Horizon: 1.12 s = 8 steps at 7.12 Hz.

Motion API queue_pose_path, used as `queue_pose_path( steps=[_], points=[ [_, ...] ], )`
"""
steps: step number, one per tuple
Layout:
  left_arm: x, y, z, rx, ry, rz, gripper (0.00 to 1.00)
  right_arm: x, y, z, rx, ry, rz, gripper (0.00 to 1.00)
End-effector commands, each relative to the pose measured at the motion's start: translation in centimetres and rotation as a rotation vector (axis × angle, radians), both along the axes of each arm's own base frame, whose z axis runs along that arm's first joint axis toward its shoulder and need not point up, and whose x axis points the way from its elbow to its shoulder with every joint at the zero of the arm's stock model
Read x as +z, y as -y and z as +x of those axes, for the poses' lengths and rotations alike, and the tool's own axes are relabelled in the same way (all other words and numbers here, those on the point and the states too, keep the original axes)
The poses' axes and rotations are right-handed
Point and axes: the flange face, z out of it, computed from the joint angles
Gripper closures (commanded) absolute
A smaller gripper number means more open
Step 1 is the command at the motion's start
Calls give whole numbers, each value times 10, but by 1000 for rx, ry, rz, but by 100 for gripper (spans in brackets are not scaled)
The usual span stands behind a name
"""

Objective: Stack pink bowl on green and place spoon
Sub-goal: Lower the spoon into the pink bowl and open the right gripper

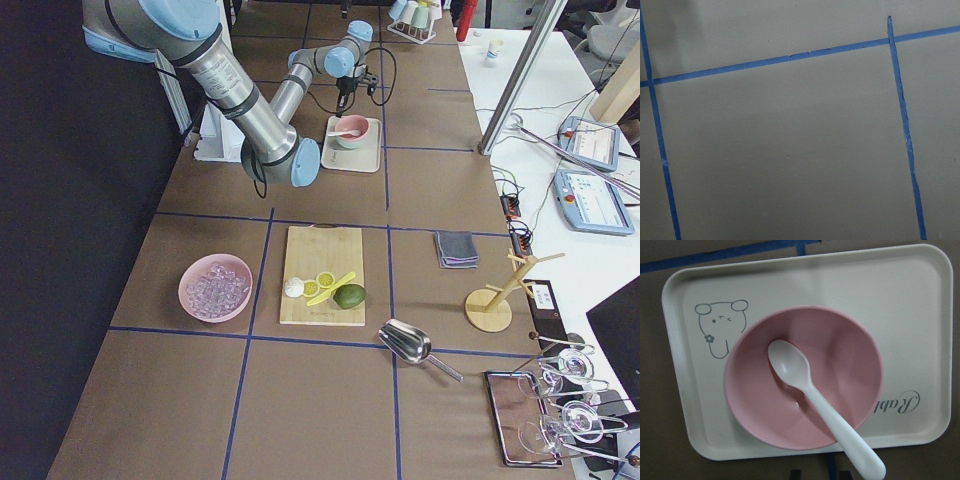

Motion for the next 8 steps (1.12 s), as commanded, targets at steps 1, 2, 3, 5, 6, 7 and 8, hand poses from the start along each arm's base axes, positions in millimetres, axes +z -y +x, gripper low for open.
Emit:
queue_pose_path(
  steps=[1,2,3,5,6,7,8],
  points=[
    [2,0,1,1,2,-4,0,-6,1,9,8,14,6,1],
    [2,0,-1,-2,2,-5,0,-11,2,15,16,24,11,1],
    [2,1,-2,-5,4,-9,0,-15,9,25,32,32,18,1],
    [12,2,-1,-3,11,-30,0,-12,15,74,100,50,70,1],
    [19,4,-1,4,18,-36,0,6,16,106,121,57,93,1],
    [38,13,-18,15,28,-27,0,31,10,152,104,74,165,1],
    [58,21,-35,40,41,-6,0,63,12,210,76,74,257,1]
  ],
)
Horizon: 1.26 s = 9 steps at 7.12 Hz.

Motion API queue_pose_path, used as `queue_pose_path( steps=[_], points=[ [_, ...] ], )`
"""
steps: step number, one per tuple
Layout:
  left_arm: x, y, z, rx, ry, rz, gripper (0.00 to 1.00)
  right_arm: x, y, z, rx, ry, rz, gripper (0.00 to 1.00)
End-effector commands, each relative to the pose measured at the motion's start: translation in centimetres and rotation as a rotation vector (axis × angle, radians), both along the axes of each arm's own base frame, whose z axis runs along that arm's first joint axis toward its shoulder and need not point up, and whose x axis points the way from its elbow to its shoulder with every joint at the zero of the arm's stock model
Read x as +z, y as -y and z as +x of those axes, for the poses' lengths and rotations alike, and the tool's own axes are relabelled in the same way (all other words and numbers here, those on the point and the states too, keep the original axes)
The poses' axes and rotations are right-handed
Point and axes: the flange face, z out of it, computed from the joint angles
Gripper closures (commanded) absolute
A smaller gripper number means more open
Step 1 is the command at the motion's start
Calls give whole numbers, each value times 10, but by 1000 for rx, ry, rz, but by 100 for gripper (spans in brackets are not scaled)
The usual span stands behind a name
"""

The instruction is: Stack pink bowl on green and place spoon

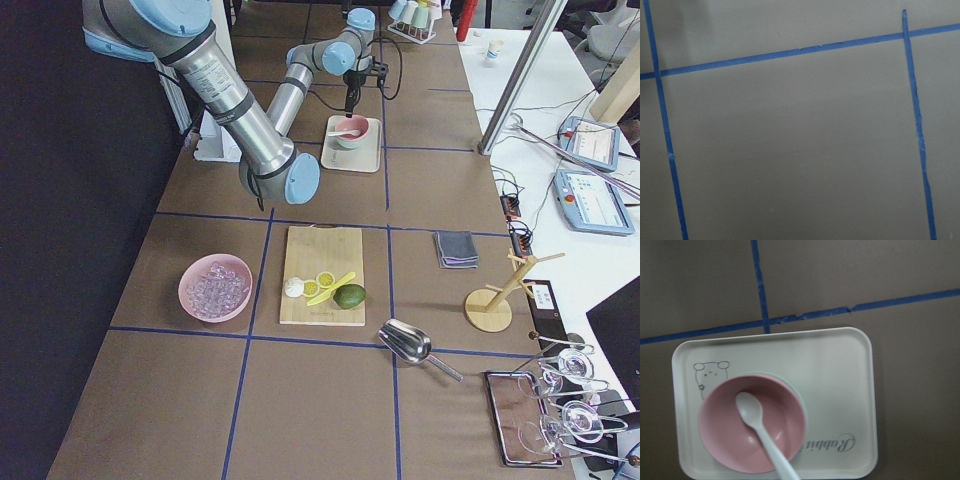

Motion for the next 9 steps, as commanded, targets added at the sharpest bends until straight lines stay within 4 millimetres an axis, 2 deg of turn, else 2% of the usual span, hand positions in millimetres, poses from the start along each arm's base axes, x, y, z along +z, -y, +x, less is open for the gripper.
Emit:
queue_pose_path(
  steps=[1,2,3,4,5,6,7,9],
  points=[
    [34,12,-26,33,19,19,0,71,1,106,-49,-41,162,1],
    [39,14,-34,20,21,11,0,109,-6,130,-78,-83,185,1],
    [57,6,-49,34,30,12,0,144,1,164,-59,-99,207,1],
    [69,7,-60,53,34,24,0,197,2,204,-82,-128,262,1],
    [83,9,-69,58,38,20,0,250,1,251,-114,-166,286,1],
    [94,11,-73,65,42,10,0,292,-7,302,-168,-178,298,1],
    [98,11,-76,60,43,5,0,338,-9,358,-220,-178,316,1],
    [105,12,-93,51,44,14,0,433,-11,432,-280,-152,297,1]
  ],
)
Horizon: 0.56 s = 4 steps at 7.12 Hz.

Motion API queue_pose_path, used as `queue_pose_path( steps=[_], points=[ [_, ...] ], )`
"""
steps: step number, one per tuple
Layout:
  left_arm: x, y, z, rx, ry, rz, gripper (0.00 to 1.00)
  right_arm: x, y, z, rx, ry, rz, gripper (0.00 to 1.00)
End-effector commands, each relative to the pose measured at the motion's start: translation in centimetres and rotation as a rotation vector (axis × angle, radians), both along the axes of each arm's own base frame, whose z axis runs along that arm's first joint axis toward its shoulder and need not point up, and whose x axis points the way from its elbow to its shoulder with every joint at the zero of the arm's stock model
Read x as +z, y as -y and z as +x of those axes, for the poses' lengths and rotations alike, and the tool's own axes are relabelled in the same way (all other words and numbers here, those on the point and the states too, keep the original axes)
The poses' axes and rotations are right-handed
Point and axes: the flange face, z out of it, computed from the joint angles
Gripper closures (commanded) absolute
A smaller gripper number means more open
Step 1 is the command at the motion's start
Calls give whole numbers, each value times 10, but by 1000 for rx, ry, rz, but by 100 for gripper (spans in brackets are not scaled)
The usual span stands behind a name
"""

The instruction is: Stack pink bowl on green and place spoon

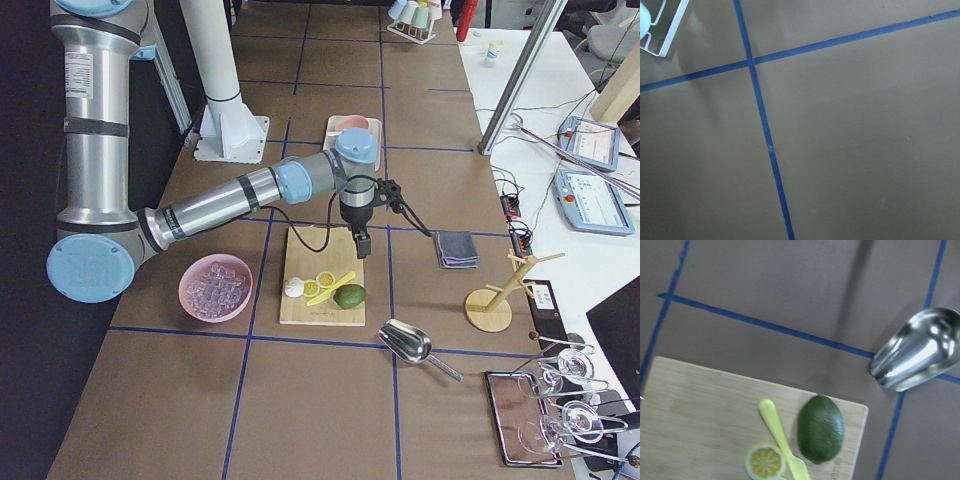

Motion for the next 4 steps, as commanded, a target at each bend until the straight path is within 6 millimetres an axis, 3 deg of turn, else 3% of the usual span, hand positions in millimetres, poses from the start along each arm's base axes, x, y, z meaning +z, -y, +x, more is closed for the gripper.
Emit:
queue_pose_path(
  steps=[1,2,3,4],
  points=[
    [5,0,-11,-5,1,3,0,87,-15,76,-31,32,-21,1],
    [6,1,-11,-6,1,3,0,115,-25,89,-51,29,-33,1],
    [7,0,-11,-6,2,0,0,115,-20,93,-36,31,-37,1],
    [9,-2,-13,-8,1,-3,0,100,-3,93,-34,32,-4,1]
  ],
)
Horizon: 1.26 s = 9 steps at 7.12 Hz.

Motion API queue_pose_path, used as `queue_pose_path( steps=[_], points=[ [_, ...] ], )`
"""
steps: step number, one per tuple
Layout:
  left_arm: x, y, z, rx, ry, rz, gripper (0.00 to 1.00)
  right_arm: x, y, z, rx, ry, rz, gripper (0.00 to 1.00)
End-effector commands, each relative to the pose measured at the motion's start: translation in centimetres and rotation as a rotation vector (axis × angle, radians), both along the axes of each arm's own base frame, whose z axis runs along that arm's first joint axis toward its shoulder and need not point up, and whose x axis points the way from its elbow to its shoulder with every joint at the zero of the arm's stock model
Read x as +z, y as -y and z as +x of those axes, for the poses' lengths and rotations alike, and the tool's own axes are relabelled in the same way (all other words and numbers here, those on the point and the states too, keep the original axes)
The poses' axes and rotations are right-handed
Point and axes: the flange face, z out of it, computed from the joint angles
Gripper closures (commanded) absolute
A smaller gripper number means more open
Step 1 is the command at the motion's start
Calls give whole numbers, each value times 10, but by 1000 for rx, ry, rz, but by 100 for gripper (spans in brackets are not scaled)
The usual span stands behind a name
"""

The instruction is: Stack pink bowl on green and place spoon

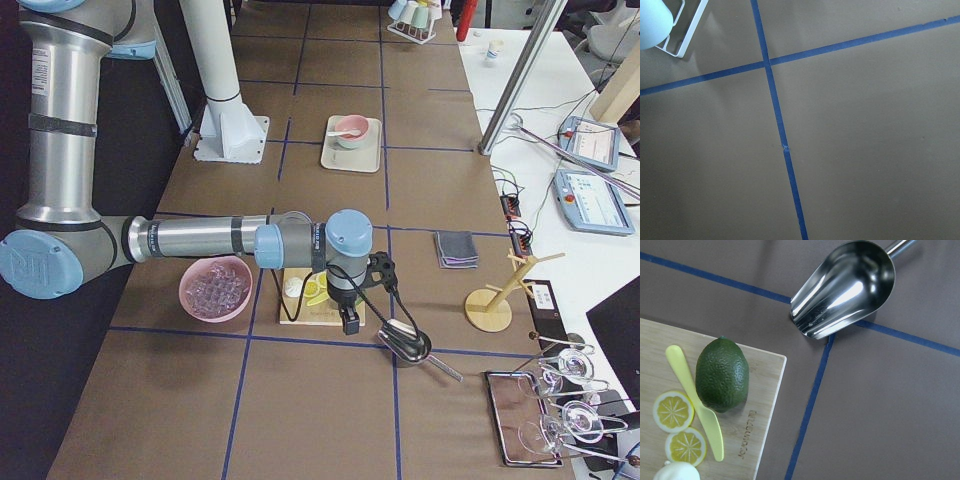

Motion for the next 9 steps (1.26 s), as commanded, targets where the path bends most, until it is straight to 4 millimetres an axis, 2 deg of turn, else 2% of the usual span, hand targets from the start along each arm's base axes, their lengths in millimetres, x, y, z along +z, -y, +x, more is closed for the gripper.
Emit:
queue_pose_path(
  steps=[1,2,3,4,6,9],
  points=[
    [20,-1,-7,-3,3,-25,0,-8,10,4,7,1,22,1],
    [40,-3,-34,13,4,-7,0,-7,11,4,13,3,13,1],
    [70,-7,-57,29,-1,-9,0,-5,11,4,17,3,5,1],
    [95,-12,-73,31,-65,-18,0,-5,11,2,18,30,-2,1],
    [108,-13,-71,16,-115,-47,0,-7,9,2,35,89,-20,1],
    [105,-6,-71,-22,-109,-76,0,-6,9,2,59,105,-48,1]
  ],
)
